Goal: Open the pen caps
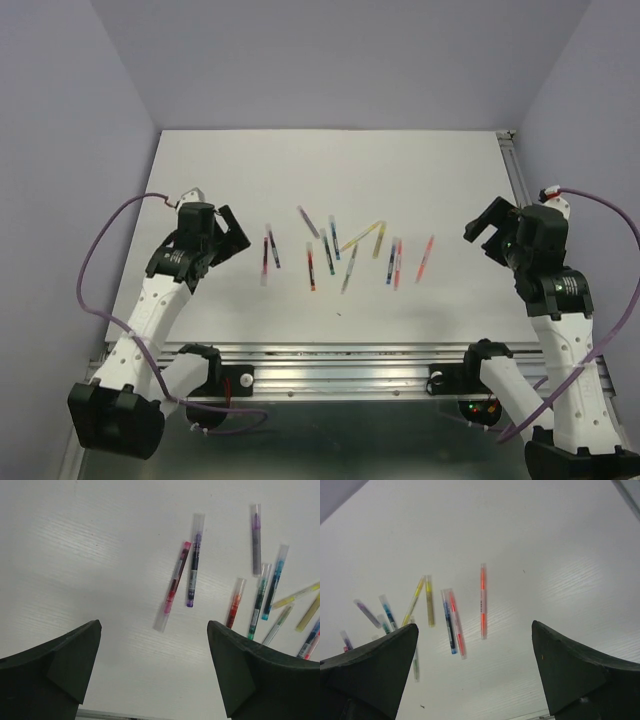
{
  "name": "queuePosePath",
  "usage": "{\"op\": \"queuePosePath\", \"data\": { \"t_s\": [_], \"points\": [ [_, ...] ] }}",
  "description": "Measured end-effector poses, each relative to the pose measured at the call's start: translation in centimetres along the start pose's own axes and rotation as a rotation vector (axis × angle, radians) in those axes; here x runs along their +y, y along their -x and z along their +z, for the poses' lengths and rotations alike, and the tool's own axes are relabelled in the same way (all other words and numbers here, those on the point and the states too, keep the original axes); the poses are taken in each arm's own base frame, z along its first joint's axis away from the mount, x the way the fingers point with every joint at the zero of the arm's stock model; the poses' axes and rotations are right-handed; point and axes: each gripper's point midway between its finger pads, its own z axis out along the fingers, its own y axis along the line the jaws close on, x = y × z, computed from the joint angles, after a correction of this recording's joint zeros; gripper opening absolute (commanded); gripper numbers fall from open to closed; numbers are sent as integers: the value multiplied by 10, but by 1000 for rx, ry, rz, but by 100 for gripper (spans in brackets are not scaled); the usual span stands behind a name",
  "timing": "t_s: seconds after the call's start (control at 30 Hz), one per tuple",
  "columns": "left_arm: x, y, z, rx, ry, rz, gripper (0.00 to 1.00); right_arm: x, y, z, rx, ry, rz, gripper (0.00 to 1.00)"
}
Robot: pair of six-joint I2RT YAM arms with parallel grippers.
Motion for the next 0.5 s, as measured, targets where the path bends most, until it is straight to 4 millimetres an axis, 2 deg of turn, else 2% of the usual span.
{"op": "queuePosePath", "data": {
  "t_s": [0.13,0.33,0.5],
  "points": [
    [-4,-27,22,96,35,27,99,-1,-8,5,13,9,-4,100],
    [-18,-51,44,169,47,66,98,3,-27,9,28,85,-15,100],
    [-18,-71,65,231,89,95,88,3,-40,9,30,132,-24,100]
  ]
}}
